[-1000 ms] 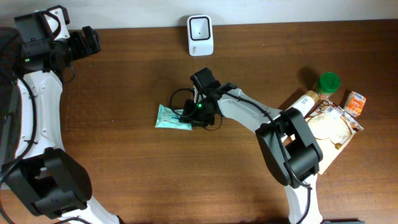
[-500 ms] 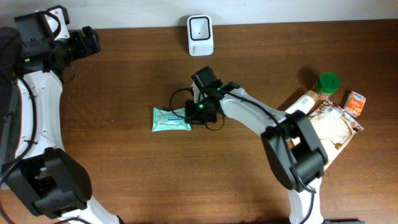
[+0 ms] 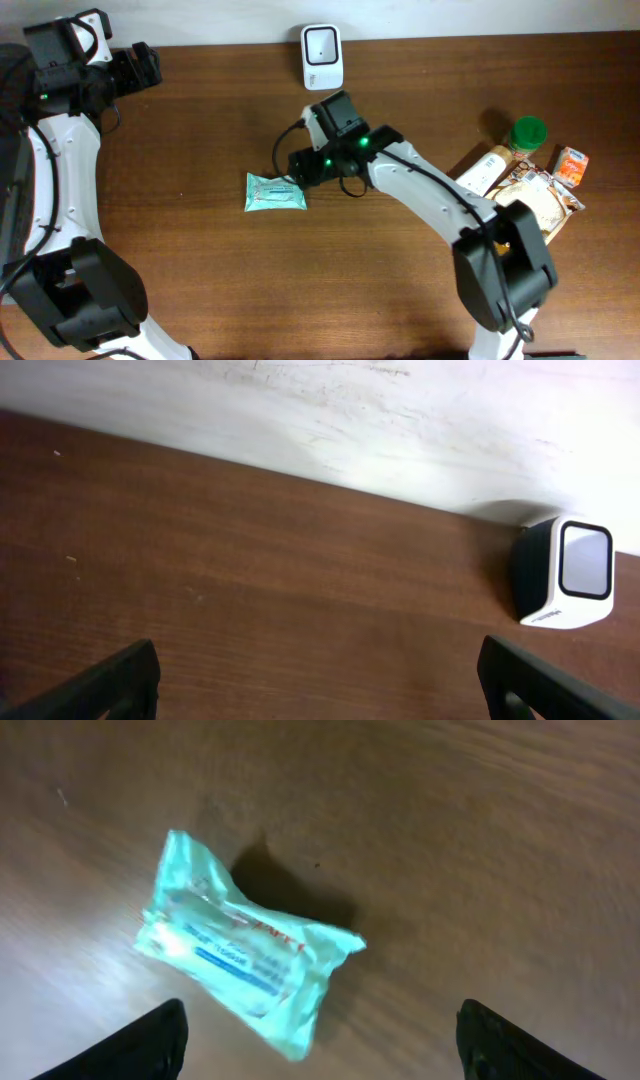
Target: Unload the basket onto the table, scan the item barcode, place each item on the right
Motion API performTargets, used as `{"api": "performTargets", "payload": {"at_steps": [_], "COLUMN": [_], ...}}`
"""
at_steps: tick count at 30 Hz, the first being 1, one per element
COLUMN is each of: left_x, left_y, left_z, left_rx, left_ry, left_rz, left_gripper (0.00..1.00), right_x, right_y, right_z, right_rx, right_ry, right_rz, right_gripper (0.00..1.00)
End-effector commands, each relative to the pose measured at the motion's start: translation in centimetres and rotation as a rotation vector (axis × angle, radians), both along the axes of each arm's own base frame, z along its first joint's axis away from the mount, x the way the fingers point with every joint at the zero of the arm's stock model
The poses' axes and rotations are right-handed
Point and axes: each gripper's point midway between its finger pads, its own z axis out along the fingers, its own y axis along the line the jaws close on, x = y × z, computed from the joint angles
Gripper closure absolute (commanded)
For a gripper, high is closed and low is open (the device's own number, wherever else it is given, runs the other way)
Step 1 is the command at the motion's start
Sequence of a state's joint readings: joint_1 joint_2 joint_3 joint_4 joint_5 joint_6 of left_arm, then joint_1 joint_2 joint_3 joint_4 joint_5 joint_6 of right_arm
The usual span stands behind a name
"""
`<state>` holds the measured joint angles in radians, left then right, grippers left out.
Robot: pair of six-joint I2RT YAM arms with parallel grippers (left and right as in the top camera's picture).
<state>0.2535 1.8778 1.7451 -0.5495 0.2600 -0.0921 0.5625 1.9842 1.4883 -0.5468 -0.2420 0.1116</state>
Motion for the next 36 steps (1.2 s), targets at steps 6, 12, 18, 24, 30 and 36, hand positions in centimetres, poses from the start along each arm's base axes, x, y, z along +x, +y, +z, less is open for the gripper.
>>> {"api": "performTargets", "payload": {"at_steps": [6, 12, 18, 24, 30, 36], "left_x": [0.3, 0.3, 0.3, 0.3, 0.2, 0.3], "left_y": [-0.1, -0.1, -0.1, -0.1, -0.1, -0.1], "left_z": [0.1, 0.1, 0.1, 0.1, 0.1, 0.1], "left_rx": [0.015, 0.015, 0.015, 0.015, 0.015, 0.015], "left_ry": [-0.007, -0.007, -0.007, -0.007, -0.006, -0.007], "left_rz": [-0.014, -0.014, -0.014, -0.014, -0.014, -0.014], "left_gripper": [0.01, 0.01, 0.01, 0.01, 0.01, 0.01], "right_x": [0.1, -0.6, -1.8, -2.2, -2.6, -0.9], "right_y": [3.1, 3.8, 4.2, 3.7, 4.3, 3.6], "right_z": [-3.5, -5.8, -7.0, -9.1, -7.3, -1.9], "right_rx": [0.046, 0.082, 0.12, 0.111, 0.219, 0.31], "right_ry": [-0.083, -0.023, 0.069, 0.16, 0.218, 0.195], "right_rz": [0.284, 0.311, 0.293, 0.215, 0.22, 0.208], "right_gripper": [0.24, 0.25, 0.3, 0.66, 0.96, 0.96]}}
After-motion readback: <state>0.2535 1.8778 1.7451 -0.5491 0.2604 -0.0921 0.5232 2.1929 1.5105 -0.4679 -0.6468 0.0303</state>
